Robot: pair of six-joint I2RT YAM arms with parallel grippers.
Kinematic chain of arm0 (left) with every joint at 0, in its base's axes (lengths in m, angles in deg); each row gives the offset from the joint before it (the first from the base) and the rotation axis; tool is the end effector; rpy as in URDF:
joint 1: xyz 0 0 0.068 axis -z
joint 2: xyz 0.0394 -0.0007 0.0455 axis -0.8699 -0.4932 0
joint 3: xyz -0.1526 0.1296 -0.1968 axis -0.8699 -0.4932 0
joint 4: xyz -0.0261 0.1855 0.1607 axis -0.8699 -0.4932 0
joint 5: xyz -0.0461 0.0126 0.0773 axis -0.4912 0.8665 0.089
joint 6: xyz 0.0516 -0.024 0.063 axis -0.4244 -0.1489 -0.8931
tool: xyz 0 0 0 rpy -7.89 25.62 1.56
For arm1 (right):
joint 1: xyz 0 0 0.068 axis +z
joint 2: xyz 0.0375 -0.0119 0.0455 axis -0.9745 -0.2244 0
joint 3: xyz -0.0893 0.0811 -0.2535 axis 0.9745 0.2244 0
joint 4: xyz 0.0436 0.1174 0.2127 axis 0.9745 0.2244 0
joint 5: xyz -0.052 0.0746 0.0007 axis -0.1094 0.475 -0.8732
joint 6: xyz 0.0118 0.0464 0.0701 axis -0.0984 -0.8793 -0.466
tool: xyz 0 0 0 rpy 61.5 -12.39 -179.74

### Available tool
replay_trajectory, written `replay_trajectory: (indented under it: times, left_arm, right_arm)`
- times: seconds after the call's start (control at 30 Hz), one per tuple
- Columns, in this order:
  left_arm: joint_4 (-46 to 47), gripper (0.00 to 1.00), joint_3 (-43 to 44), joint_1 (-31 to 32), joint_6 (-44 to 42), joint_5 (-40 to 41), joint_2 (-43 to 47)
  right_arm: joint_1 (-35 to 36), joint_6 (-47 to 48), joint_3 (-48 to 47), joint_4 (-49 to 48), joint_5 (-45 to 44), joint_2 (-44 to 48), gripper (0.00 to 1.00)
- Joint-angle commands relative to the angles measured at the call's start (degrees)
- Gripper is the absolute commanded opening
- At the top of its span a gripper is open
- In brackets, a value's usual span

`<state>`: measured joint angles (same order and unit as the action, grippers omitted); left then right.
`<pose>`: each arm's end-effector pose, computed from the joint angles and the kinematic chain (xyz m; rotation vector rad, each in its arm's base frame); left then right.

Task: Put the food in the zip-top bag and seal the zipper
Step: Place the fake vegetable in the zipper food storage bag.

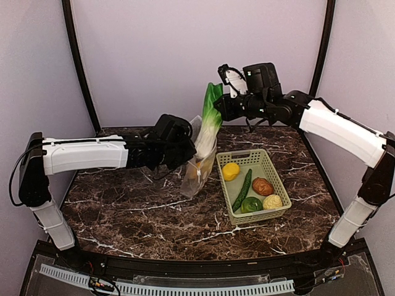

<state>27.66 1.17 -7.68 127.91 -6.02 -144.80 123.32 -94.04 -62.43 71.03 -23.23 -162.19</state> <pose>0.2741 -0.3180 0.2822 -0.4582 2.1511 -0.8589 0.2846 0.2861 0.4017 -0.5581 1.8735 0.5393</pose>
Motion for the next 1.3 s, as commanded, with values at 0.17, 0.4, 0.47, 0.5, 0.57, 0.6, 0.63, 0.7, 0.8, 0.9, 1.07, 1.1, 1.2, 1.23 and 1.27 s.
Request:
replay_trajectory:
  times: [0.17,0.4,0.47,0.5,0.57,0.6,0.63,0.7,0.8,0.9,1.07,1.1,1.2,1.23,1.27]
  left_arm:
    - [4.99,0.01,0.71,-0.20,0.03,-0.68,3.73]
    - [7.10,0.01,0.62,-0.22,-0.56,0.37,3.79]
    - [7.38,0.01,0.55,-0.18,-0.24,1.18,3.60]
    - [7.56,0.01,0.54,-0.18,-0.21,1.61,3.45]
    - [7.85,0.01,0.53,-0.19,-0.03,2.32,3.43]
    - [7.90,0.01,0.42,-0.25,0.04,2.68,3.52]
    - [7.99,0.01,0.30,-0.20,0.07,3.26,3.63]
    - [8.39,0.01,-0.15,-0.19,0.14,4.10,4.03]
    - [9.59,0.01,-1.51,-0.20,0.51,4.80,4.59]
    - [9.92,0.01,-2.40,-0.13,0.88,4.57,4.77]
    - [11.44,0.01,-3.84,-0.13,1.45,3.34,5.14]
    - [11.50,0.01,-4.08,-0.13,1.49,3.28,5.23]
    - [11.60,0.01,-4.28,-0.13,1.50,3.18,5.22]
    - [11.93,0.01,-4.32,-0.13,1.41,3.20,5.11]
    - [12.12,0.01,-4.31,-0.13,1.41,3.32,4.95]
  right_arm:
    - [0.30,6.38,-8.03,2.89,-8.03,-1.03,0.00]
    - [1.17,-1.89,-5.53,4.20,1.04,-2.81,0.00]
    - [1.97,-3.71,-6.02,4.50,2.05,-3.47,0.00]
    - [2.46,-4.47,-6.22,4.94,2.18,-3.79,0.00]
    - [3.38,-5.59,-5.83,5.60,2.59,-4.33,0.00]
    - [3.73,-6.42,-5.40,5.99,2.99,-4.50,0.00]
    - [4.13,-7.15,-4.62,6.36,3.32,-4.62,0.00]
    - [4.67,-9.31,-3.29,7.06,4.52,-5.01,0.00]
    - [4.69,-13.53,-1.79,7.70,5.89,-5.06,0.00]
    - [4.28,-15.99,-3.10,8.75,5.19,-5.50,0.00]
    - [-2.36,-20.14,-10.54,10.52,3.09,-7.76,0.00]
    - [-4.09,-21.38,-11.67,10.67,4.37,-8.07,0.00]
    - [-6.52,-23.59,-13.50,10.70,5.90,-8.91,0.00]
    - [-6.51,-23.89,-13.29,10.70,7.55,-9.18,0.00]
    - [-6.31,-24.58,-12.76,10.61,8.53,-9.35,0.00]
